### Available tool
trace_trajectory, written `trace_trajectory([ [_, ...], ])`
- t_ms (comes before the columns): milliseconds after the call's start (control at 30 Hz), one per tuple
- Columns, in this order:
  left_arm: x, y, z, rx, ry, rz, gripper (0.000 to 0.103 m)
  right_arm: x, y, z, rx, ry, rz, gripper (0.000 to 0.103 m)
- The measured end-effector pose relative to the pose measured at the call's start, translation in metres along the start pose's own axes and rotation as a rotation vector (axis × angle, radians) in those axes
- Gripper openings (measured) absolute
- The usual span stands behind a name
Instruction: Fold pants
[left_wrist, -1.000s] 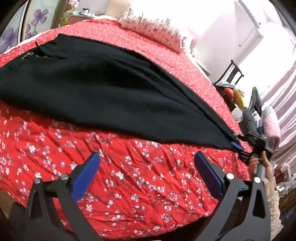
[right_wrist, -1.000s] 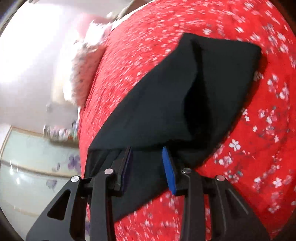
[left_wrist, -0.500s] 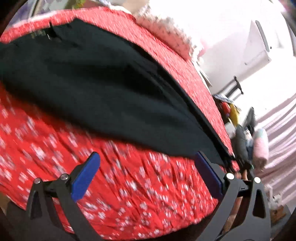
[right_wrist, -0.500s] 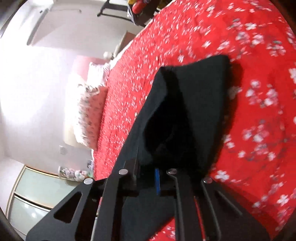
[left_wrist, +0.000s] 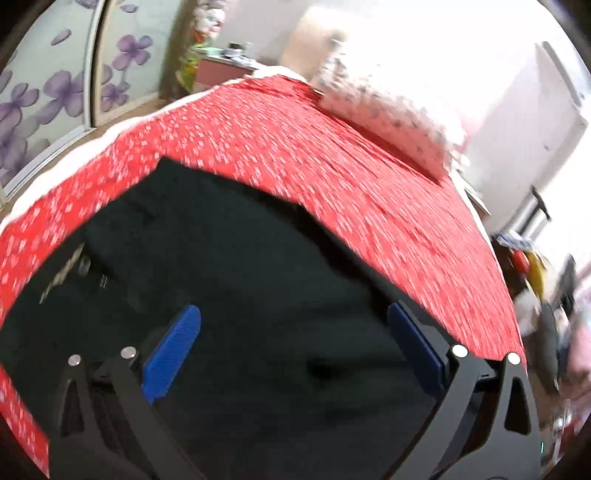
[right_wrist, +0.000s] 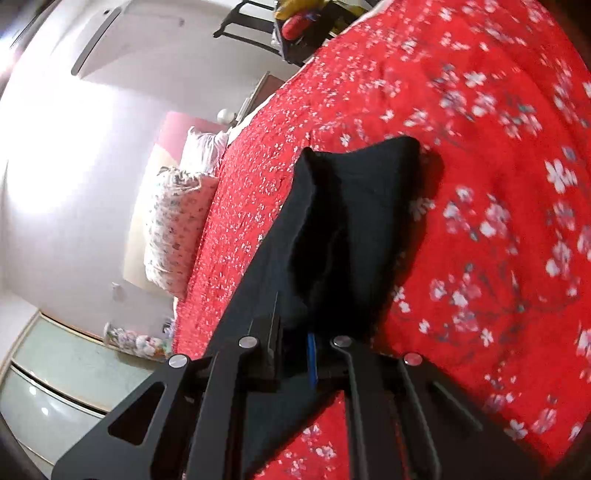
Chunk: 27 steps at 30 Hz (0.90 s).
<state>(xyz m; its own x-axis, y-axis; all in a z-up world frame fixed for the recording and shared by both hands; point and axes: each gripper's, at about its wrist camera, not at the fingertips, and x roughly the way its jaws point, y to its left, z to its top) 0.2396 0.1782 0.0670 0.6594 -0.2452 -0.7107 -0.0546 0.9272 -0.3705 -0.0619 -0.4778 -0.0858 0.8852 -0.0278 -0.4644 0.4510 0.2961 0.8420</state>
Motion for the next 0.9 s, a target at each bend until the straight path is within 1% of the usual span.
trace_trajectory([
  [100,0.039,-0.009,0.036,-0.033,-0.042,0.067,0.101,0.002,0.001,0.000,-0.018,0.003,-0.011,0.010],
  [133,0.057,-0.011,0.045,-0.035,-0.020,0.076,0.101,0.002,0.002,0.001,-0.027,0.003,-0.015,0.010],
  [167,0.079,-0.013,0.056,-0.043,0.038,0.086,0.100,0.004,0.005,0.001,-0.044,0.002,-0.021,0.010],
  [200,0.105,-0.013,0.067,-0.080,0.104,0.109,0.097,0.005,0.007,0.001,-0.058,0.000,-0.028,0.010],
  [267,0.140,-0.013,0.076,-0.155,0.196,0.143,0.094,0.009,0.012,0.001,-0.084,-0.001,-0.042,0.010],
  [333,0.168,-0.016,0.079,-0.190,0.263,0.194,0.088,0.010,0.013,0.002,-0.099,0.001,-0.047,0.010],
  [467,0.204,-0.027,0.077,-0.176,0.309,0.314,0.086,0.011,0.013,0.002,-0.113,0.007,-0.043,0.010],
  [500,0.212,-0.026,0.077,-0.190,0.322,0.332,0.086,0.012,0.014,0.002,-0.121,0.009,-0.044,0.010],
  [567,0.220,-0.025,0.080,-0.246,0.309,0.358,0.085,0.013,0.016,0.002,-0.135,0.014,-0.046,0.010],
  [600,0.221,-0.023,0.079,-0.269,0.293,0.360,0.079,0.012,0.014,0.001,-0.138,0.015,-0.045,0.010],
  [633,0.221,-0.022,0.080,-0.286,0.277,0.356,0.074,0.012,0.015,0.001,-0.140,0.016,-0.044,0.010],
  [700,0.220,-0.020,0.080,-0.278,0.268,0.358,0.050,0.013,0.015,0.002,-0.145,0.017,-0.045,0.010],
  [733,0.218,-0.019,0.080,-0.278,0.261,0.323,0.043,0.013,0.016,0.001,-0.146,0.017,-0.044,0.010],
  [767,0.217,-0.018,0.080,-0.278,0.262,0.277,0.027,0.014,0.018,0.001,-0.149,0.017,-0.044,0.010],
  [800,0.216,-0.018,0.079,-0.279,0.268,0.247,0.010,0.014,0.020,0.001,-0.152,0.016,-0.044,0.010],
  [833,0.214,-0.018,0.078,-0.279,0.273,0.219,0.006,0.015,0.022,0.002,-0.159,0.015,-0.043,0.010],
  [900,0.206,-0.023,0.076,-0.257,0.243,0.217,0.002,0.014,0.024,0.001,-0.169,0.010,-0.042,0.010],
])
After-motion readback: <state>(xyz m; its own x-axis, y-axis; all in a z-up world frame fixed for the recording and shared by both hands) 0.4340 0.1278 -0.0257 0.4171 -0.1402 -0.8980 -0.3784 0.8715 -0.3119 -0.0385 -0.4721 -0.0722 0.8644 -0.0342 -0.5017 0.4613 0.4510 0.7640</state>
